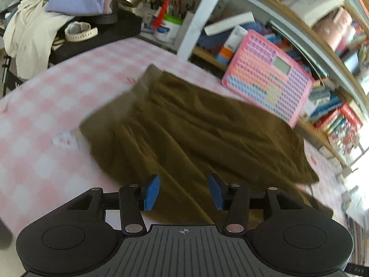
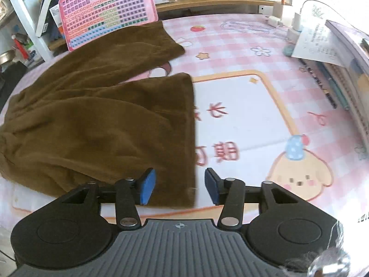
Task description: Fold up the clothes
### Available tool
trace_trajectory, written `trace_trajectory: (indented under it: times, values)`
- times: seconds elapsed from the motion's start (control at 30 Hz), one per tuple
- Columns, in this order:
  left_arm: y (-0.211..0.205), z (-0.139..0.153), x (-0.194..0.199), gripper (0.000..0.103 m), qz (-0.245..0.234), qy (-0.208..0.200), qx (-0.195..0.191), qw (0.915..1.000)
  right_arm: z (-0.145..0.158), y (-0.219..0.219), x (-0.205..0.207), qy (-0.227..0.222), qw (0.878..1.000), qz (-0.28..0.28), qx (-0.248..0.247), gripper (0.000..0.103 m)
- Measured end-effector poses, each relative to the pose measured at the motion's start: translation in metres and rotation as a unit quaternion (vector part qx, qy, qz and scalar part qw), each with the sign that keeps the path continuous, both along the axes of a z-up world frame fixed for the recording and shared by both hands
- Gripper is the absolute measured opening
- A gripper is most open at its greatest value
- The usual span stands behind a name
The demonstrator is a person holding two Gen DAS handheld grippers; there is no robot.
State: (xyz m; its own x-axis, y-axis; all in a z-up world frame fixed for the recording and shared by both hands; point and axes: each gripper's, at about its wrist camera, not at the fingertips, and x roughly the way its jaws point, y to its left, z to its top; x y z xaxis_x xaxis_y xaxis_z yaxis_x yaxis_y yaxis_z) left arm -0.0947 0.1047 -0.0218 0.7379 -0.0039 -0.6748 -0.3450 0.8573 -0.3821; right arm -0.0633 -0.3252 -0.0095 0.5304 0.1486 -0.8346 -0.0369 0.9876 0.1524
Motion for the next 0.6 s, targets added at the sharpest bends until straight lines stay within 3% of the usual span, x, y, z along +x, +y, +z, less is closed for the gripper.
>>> trace_trajectory:
  times: [0.07, 0.5, 0.57, 0.6]
  values:
    - [-0.011, 0.003, -0.004, 0.056, -0.004, 0.001, 0.004, 1.0000, -0.002, -0.004, -0.001, 0.000, 1.000, 0.006, -0.005, 0.053]
    - [-0.027, 0.019, -0.021, 0.057, 0.015, 0.006, 0.026, 0.9995, -0.016, -0.001, -0.005, 0.005, 0.999, 0.035, -0.010, 0.060]
    - [-0.026, 0.019, -0.025, 0.057, 0.020, 0.005, 0.026, 0.9994, -0.016, 0.002, -0.005, 0.002, 0.999, 0.042, -0.014, 0.054]
    - [-0.025, 0.019, -0.026, 0.057, 0.024, 0.006, 0.026, 0.9994, -0.016, 0.004, -0.005, -0.001, 0.999, 0.048, -0.018, 0.044]
